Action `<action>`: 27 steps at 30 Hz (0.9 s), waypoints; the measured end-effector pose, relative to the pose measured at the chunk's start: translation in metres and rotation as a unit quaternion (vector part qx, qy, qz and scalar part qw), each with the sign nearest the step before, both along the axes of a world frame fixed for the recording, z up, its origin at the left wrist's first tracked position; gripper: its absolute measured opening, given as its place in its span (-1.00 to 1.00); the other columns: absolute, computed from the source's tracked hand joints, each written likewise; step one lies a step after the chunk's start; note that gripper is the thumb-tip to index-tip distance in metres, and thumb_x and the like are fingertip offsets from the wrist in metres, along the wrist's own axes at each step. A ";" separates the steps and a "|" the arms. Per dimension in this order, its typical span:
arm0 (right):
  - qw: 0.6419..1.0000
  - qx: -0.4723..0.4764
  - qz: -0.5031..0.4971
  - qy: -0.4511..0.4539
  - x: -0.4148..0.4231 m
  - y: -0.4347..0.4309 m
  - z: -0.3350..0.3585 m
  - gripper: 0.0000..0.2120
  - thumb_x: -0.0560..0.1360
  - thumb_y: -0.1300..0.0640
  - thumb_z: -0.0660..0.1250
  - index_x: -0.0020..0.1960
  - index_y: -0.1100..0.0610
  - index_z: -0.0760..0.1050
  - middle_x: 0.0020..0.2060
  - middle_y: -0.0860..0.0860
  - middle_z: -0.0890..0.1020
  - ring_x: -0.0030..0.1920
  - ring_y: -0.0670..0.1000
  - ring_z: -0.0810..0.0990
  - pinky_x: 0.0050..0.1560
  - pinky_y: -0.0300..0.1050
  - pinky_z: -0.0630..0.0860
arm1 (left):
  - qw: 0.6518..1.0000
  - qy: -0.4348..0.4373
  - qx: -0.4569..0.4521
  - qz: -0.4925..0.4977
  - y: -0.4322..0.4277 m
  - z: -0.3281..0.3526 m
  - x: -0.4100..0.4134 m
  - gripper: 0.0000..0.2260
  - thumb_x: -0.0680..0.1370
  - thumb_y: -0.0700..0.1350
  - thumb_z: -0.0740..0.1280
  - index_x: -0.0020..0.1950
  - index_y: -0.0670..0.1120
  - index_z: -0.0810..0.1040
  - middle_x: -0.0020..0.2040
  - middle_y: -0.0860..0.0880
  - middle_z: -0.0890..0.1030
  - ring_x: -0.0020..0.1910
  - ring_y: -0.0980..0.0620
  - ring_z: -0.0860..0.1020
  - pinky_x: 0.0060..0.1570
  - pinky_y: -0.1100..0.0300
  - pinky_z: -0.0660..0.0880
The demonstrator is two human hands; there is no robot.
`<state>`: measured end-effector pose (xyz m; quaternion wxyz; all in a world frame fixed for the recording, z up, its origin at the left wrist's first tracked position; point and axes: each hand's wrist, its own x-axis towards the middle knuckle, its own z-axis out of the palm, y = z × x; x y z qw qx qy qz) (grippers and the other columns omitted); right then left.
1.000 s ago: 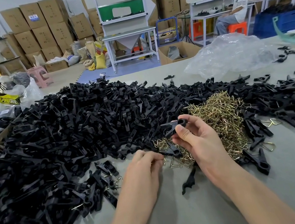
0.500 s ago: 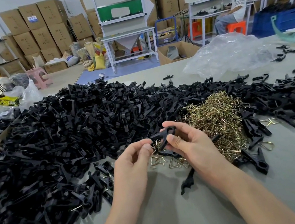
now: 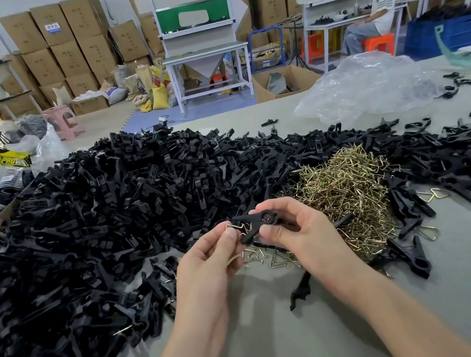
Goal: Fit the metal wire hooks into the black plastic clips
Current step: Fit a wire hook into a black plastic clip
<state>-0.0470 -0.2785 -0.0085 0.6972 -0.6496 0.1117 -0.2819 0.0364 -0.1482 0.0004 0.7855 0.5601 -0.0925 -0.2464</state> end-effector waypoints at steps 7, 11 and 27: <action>0.997 -0.072 0.007 0.017 -0.001 0.003 0.000 -0.63 0.51 0.35 0.43 0.06 -0.14 0.63 0.02 -0.06 0.73 0.05 -0.04 0.69 0.07 -0.29 0.54 | 1.000 0.023 0.017 -0.004 0.000 0.001 -0.002 -0.90 0.55 -0.17 0.42 0.00 -0.17 0.70 -0.12 -0.09 0.73 -0.20 0.08 0.61 -0.18 0.22 0.55; 0.996 -0.091 0.005 0.021 0.000 0.004 0.000 -0.64 0.51 0.32 0.43 0.07 -0.15 0.63 0.03 -0.08 0.72 0.06 -0.05 0.68 0.12 -0.23 0.56 | 0.998 0.047 0.014 -0.028 -0.001 0.003 -0.004 -0.84 0.57 -0.16 0.40 -0.15 -0.15 0.75 -0.16 -0.06 0.72 -0.22 0.09 0.63 -0.18 0.24 0.56; 0.997 -0.060 0.044 0.036 -0.005 0.010 0.006 -0.66 0.44 0.33 0.53 0.05 -0.08 0.70 -0.04 -0.06 0.73 -0.07 0.00 0.72 -0.12 -0.31 0.60 | 0.974 0.016 0.008 -0.228 -0.002 0.008 -0.006 -0.69 0.62 0.04 0.24 -0.13 0.03 0.75 -0.03 -0.14 0.72 -0.29 0.05 0.59 -0.39 0.18 0.51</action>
